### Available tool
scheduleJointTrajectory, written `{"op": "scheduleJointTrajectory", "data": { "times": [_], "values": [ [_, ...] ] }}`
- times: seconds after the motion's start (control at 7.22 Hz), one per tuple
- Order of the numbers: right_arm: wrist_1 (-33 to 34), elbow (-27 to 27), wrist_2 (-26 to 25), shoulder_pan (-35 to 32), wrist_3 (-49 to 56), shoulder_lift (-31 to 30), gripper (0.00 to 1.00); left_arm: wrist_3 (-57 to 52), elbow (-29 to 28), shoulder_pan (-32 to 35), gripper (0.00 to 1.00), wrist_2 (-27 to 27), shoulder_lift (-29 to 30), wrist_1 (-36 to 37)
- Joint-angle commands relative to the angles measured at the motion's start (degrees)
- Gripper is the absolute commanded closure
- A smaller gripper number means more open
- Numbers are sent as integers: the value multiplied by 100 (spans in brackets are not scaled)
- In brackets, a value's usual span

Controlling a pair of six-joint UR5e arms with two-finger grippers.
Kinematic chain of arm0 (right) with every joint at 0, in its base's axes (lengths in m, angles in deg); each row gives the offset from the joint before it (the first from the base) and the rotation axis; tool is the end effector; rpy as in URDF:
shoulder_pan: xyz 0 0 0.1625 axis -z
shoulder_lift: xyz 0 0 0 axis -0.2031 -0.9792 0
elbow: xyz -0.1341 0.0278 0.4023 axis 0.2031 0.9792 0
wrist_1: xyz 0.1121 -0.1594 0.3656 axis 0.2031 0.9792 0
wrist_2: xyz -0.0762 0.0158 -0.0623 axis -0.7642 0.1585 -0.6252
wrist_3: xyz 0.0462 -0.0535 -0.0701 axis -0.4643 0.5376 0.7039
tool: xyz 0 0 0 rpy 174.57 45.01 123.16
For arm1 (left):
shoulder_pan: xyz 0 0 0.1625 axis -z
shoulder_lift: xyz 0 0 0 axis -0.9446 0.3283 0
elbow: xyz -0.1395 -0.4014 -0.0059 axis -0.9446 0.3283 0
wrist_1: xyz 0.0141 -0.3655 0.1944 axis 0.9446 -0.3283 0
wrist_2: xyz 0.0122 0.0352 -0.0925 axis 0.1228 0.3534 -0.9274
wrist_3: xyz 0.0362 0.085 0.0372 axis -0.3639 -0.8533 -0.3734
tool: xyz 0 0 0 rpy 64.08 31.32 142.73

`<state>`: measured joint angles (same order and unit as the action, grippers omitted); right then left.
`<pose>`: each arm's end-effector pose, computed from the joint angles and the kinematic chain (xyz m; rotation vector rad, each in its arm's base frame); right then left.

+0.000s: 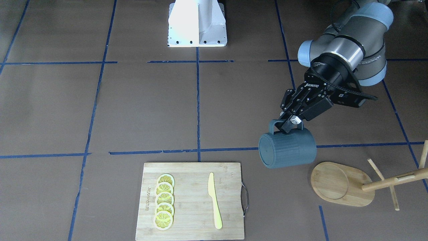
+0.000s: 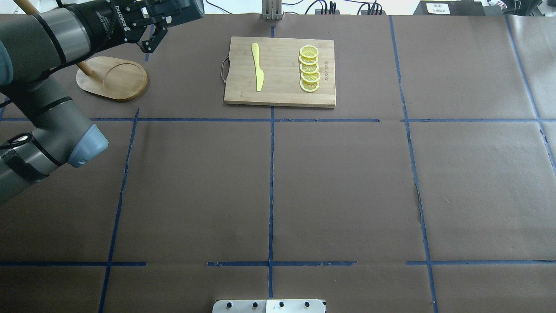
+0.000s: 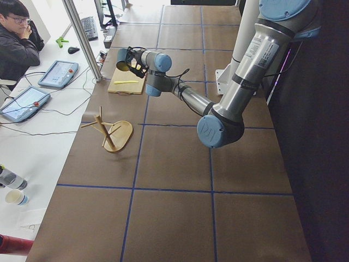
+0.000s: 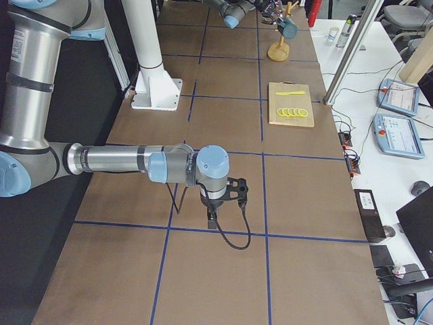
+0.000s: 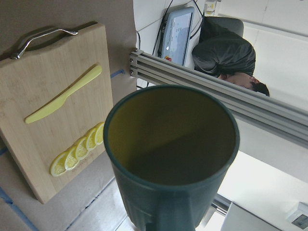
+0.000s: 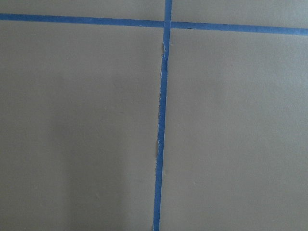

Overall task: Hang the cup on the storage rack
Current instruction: 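Lift the mug with the left gripper and carry it toward the wooden stand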

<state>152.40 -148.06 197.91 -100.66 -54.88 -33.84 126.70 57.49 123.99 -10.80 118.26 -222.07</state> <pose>0.0577 -0.3830 0.6239 0.0107 -0.7595 -0.0438 0.2738 -0.5669 0.2481 -0.4445 2.0474 -1.3452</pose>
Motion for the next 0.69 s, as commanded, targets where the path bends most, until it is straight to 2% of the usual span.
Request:
{"op": "scheduleJointTrajectory", "data": {
  "times": [0.0, 0.28, 0.55],
  "values": [
    [0, 0, 0, 0, 3, 1, 0, 1200, -772, 780, 100, -564, -13, -851],
    [0, 0, 0, 0, 3, 1, 0, 1556, -1798, 1257, 100, -926, -22, -2184],
    [0, -9, 0, 0, 3, 10, 0, 1538, -2557, 1294, 100, -927, -22, -3172]
  ]
}}
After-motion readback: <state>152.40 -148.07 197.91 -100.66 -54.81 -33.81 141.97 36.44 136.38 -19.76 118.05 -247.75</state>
